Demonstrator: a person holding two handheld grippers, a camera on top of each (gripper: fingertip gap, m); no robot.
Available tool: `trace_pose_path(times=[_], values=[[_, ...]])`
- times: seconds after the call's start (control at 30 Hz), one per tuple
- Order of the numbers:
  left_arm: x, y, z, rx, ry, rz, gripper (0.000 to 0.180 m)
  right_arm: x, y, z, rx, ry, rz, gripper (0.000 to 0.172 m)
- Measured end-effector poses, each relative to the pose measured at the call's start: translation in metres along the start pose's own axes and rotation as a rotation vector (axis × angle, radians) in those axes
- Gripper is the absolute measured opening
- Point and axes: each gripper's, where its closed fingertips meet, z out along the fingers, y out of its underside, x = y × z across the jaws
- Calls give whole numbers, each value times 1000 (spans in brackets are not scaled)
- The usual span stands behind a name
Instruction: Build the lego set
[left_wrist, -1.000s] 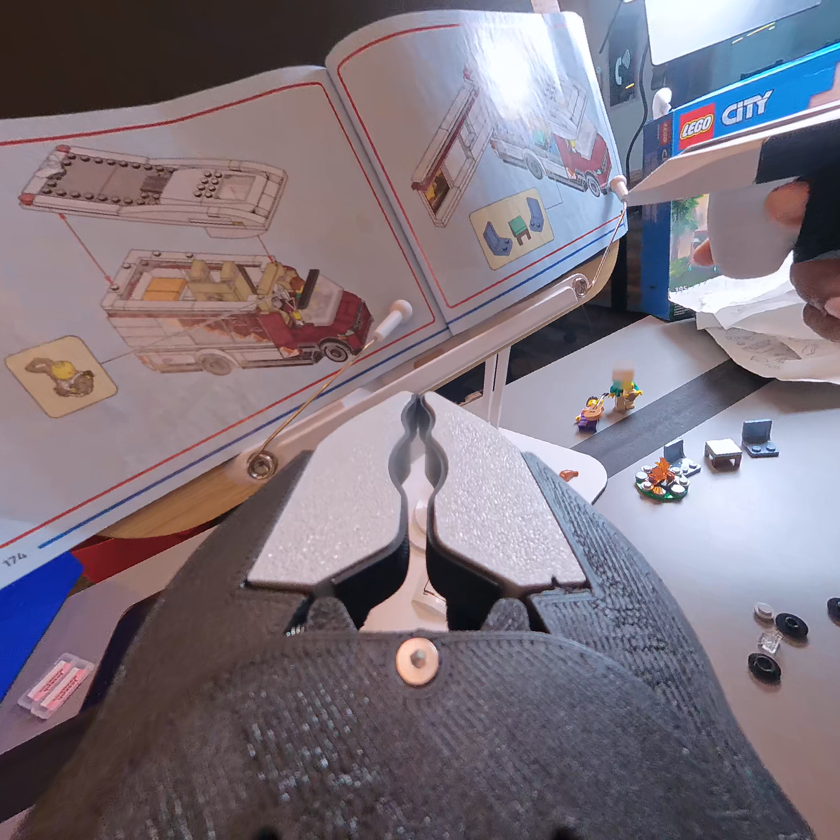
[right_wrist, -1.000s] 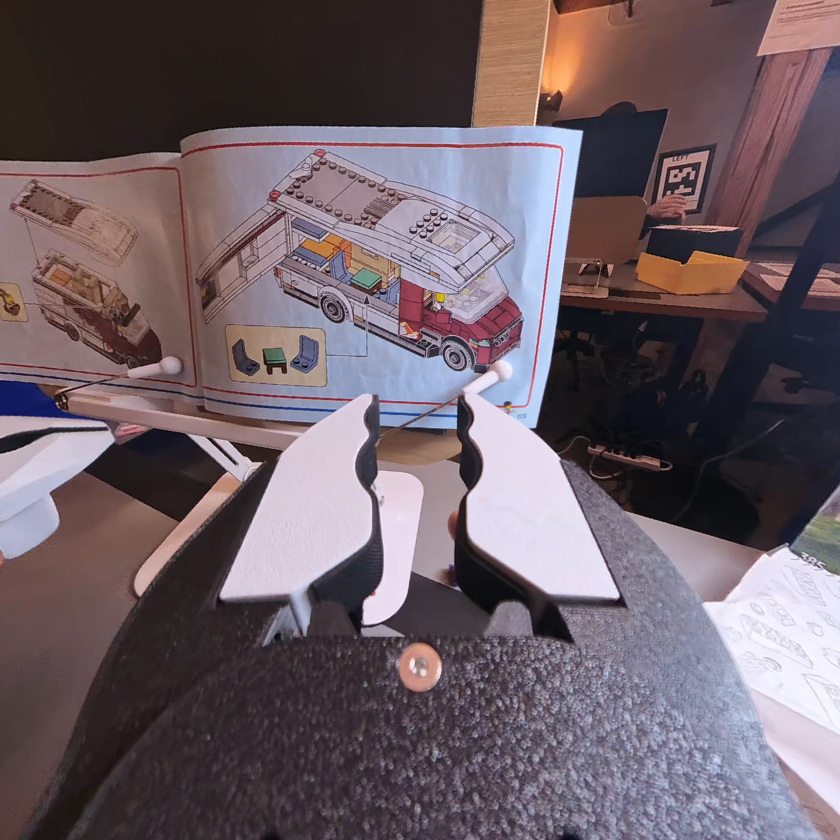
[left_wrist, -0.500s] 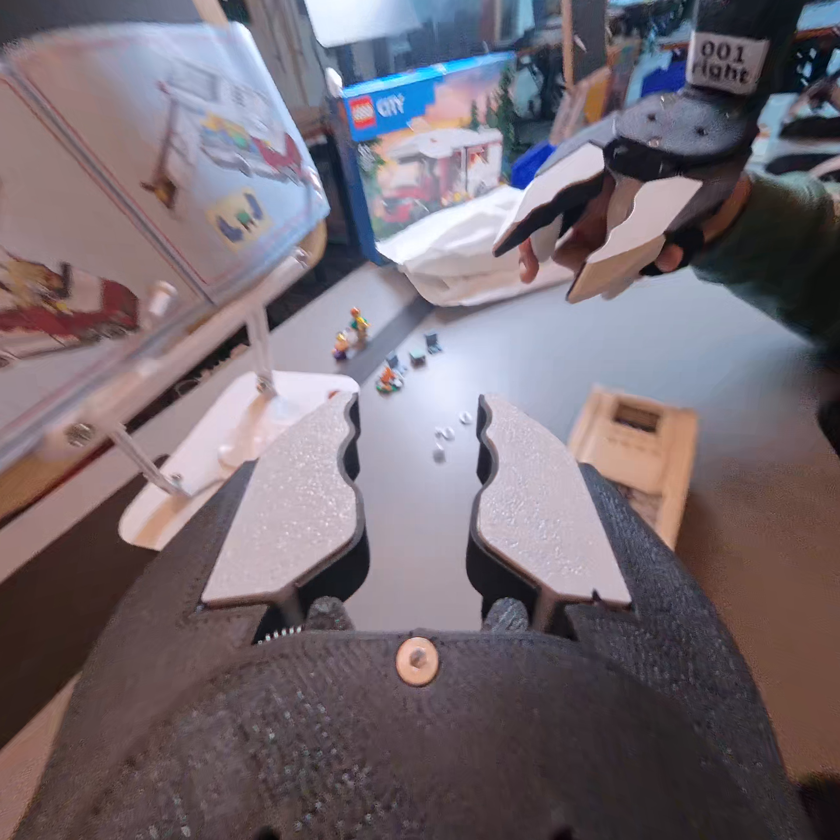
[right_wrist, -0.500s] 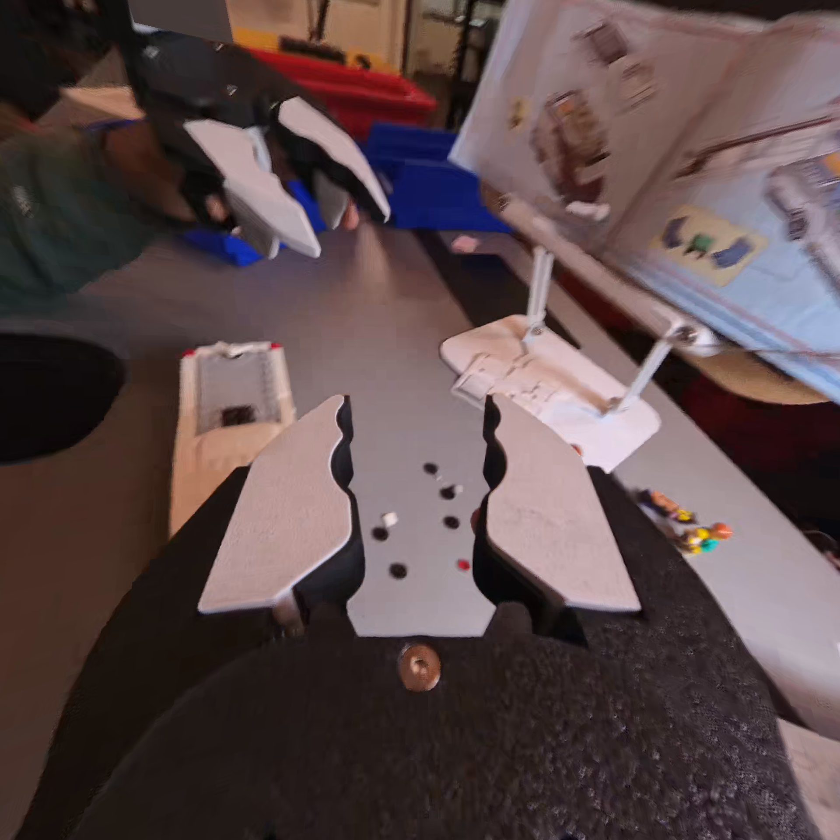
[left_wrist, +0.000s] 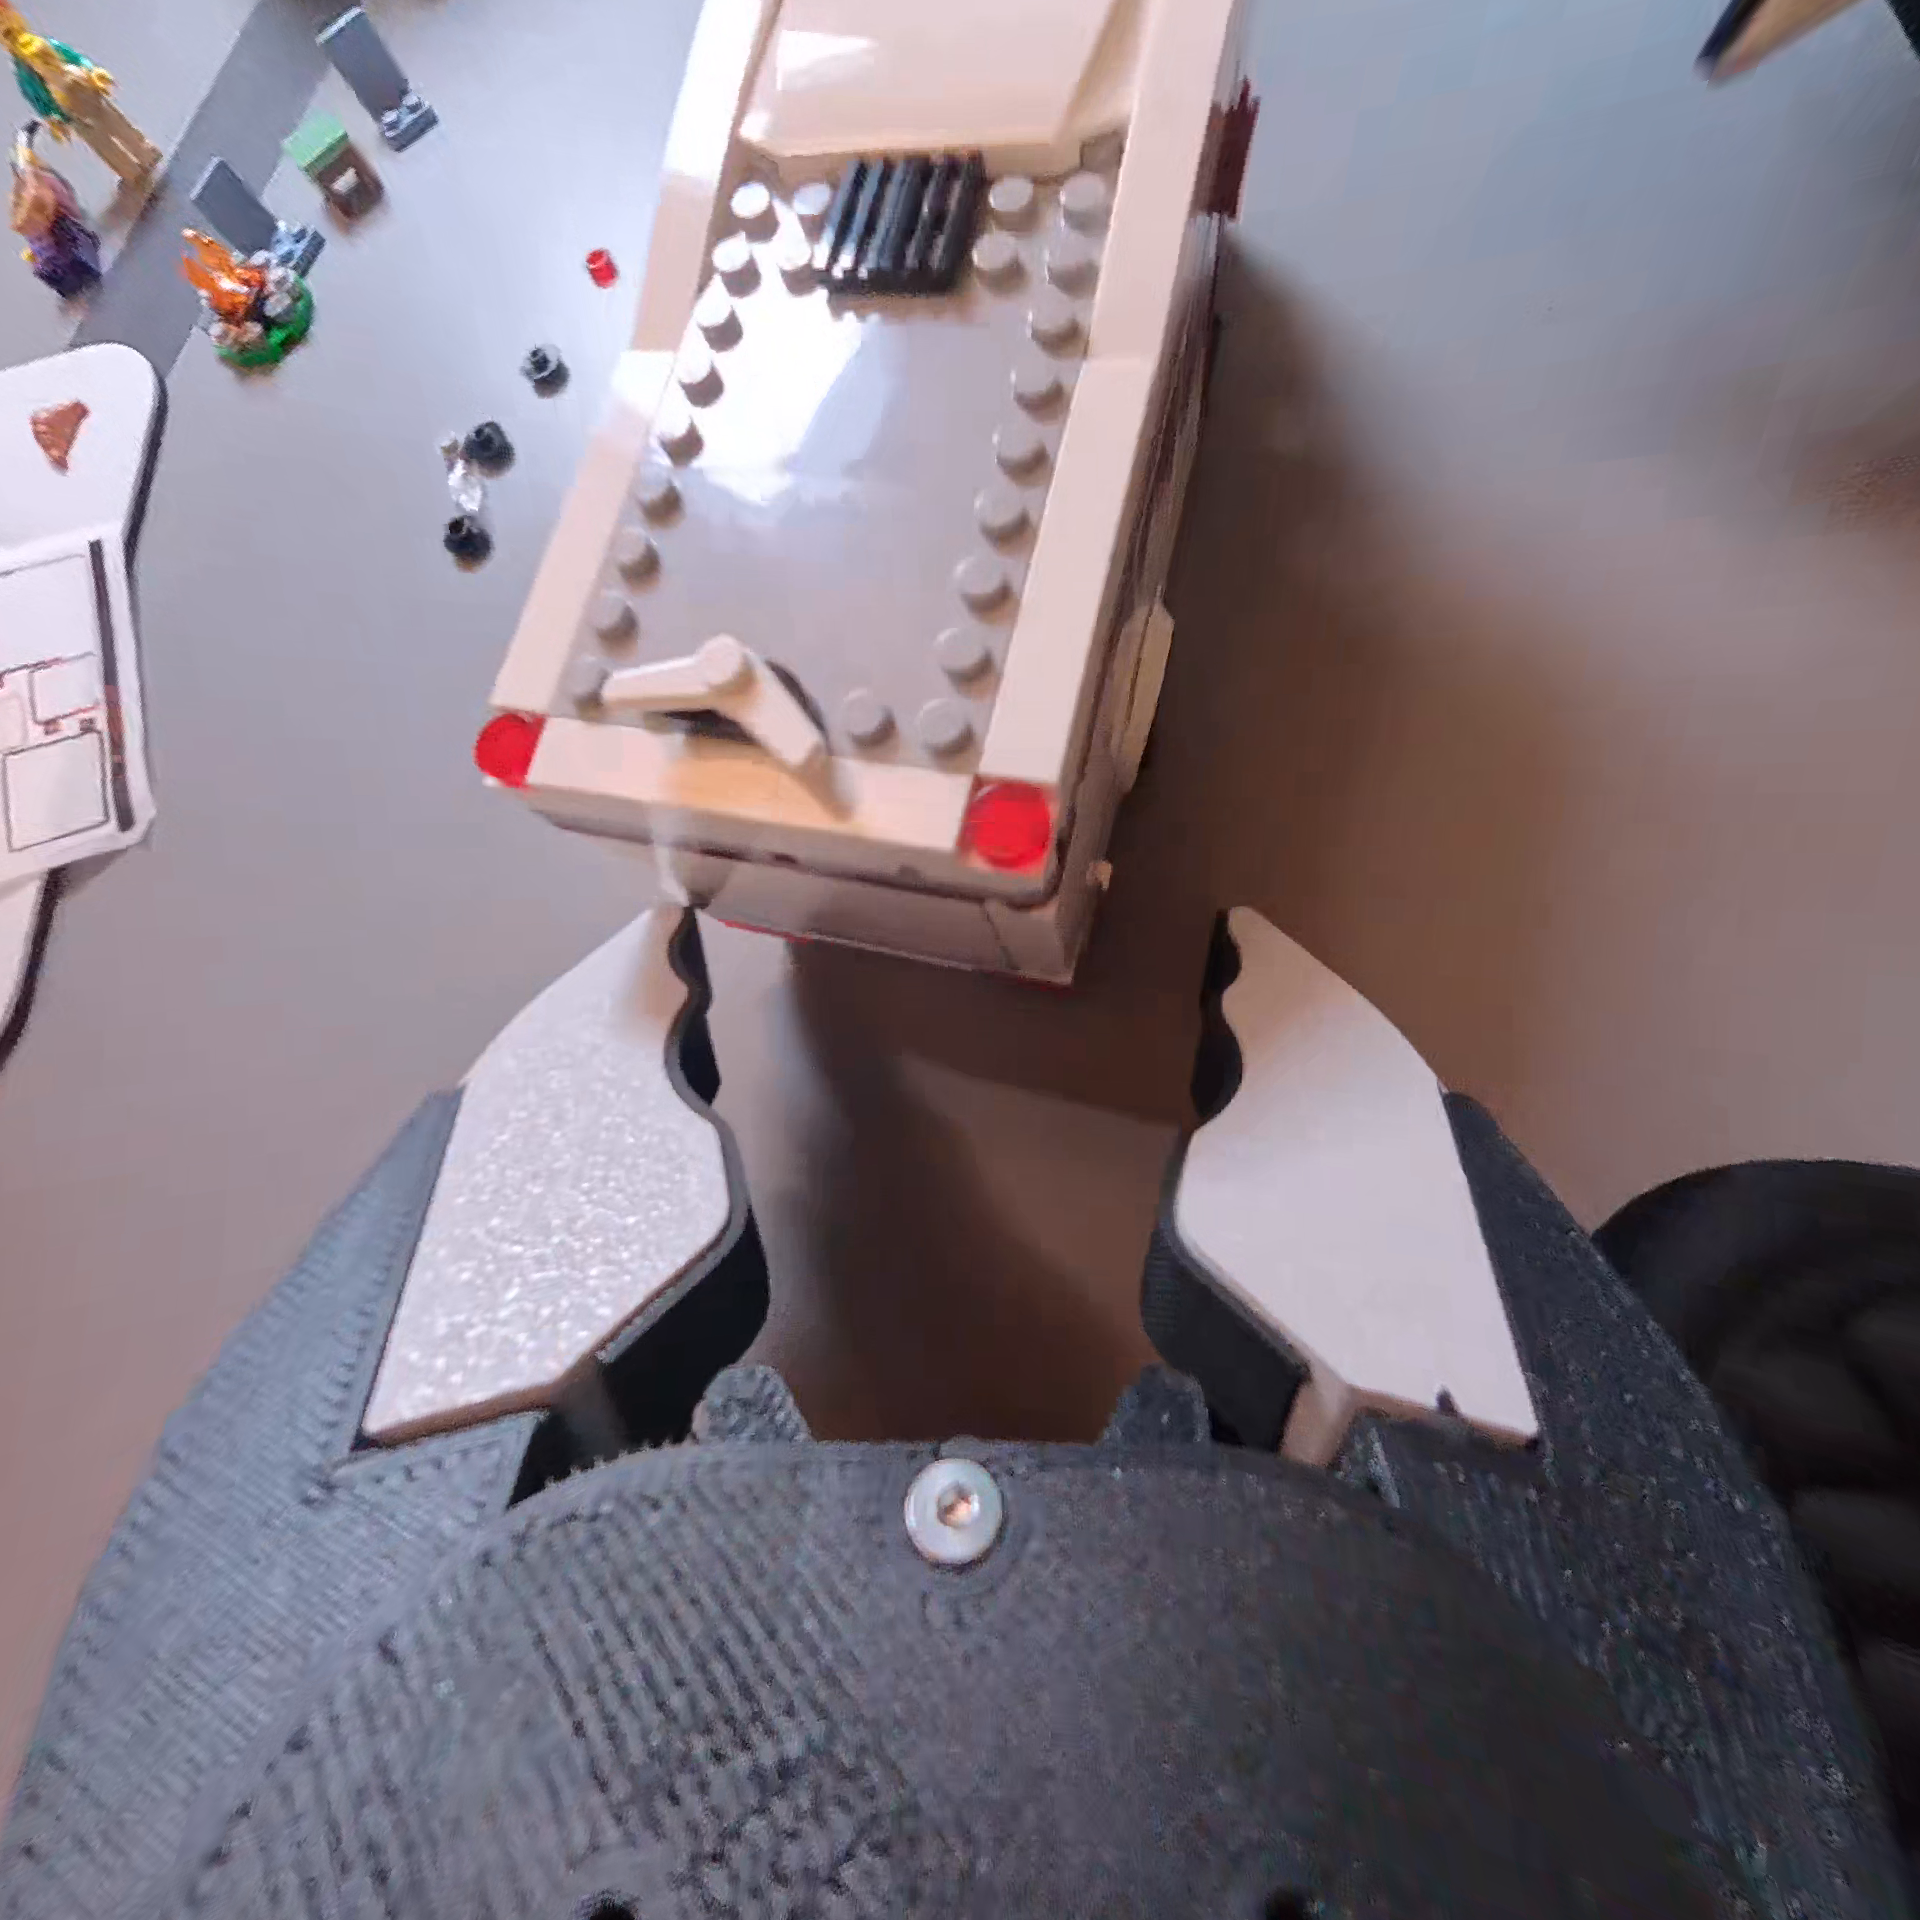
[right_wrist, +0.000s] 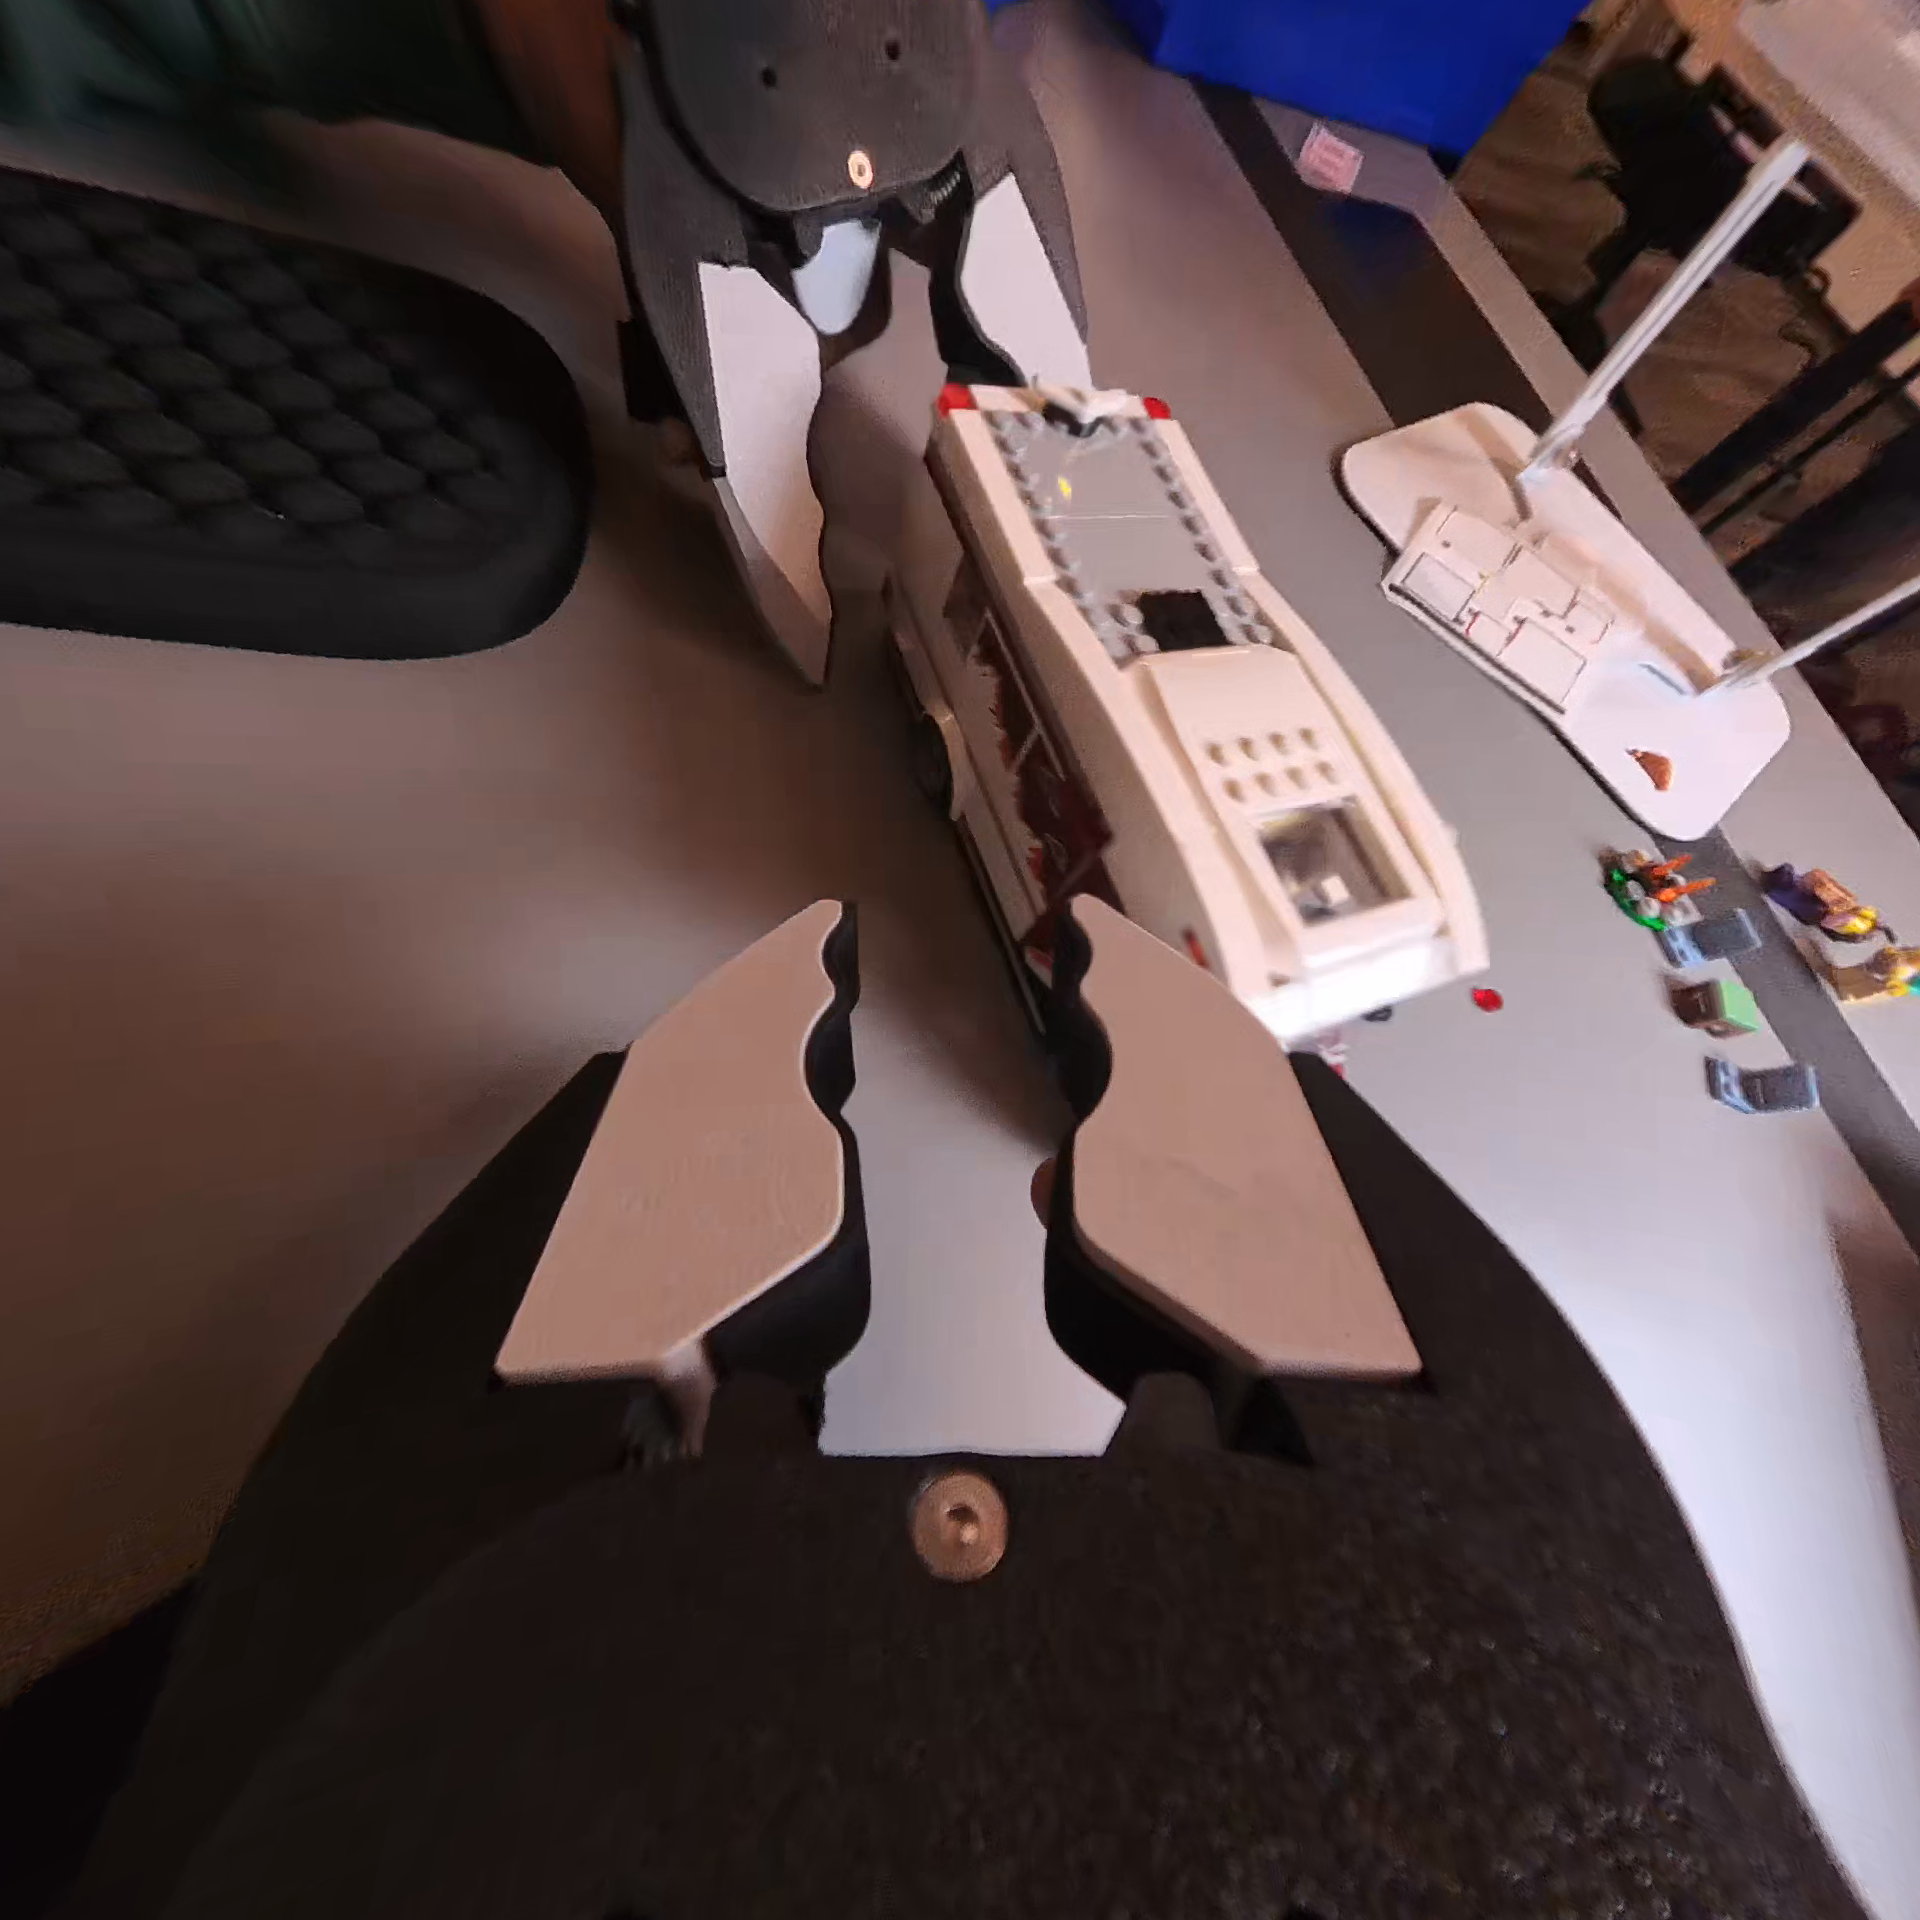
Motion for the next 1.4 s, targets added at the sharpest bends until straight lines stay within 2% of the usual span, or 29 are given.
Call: trace_pose_path(times=[0.17, 0.33, 0.43, 0.5, 0.67, 0.77, 0.83, 0.9, 1.0, 1.17, 1.27, 1.4], values=[[20, -10, 2, 9, -24, 89, 76, 6, 11, 11, -70, 175, 45, 40], [15, -13, -1, 62, -35, 79, 78, 14, 22, 3, -62, 230, 184, 45], [9, -31, 1, 150, 4, -16, 78, 16, 30, 4, -74, 242, 269, 54], [8, -42, 5, 178, 23, -3, 84, 16, 30, 3, -69, 253, 287, 55], [7, -61, 17, 231, 119, -26, 92, 21, 26, -1, -19, 276, 311, 55], [2, -61, 21, 250, 76, 6, 80, 21, 26, -3, 7, 265, 336, 55], [1, -61, 21, 262, 70, -1, 78, 21, 25, -4, 18, 257, 344, 53], [1, -61, 20, 272, 64, -9, 78, 25, 24, -7, 34, 284, 339, 44], [1, -60, 19, 275, 62, -19, 78, 35, 25, -14, -1, 398, 200, 26], [3, -60, 18, 265, 58, -35, 77, 46, 28, -15, -131, 597, -322, 20], [5, -60, 17, 263, 56, -48, 77, 47, 25, -13, -168, 666, -574, 3], [6, -60, 16, 272, 71, -71, 76, 50, 26, -10, -215, 698, -706, 1]])
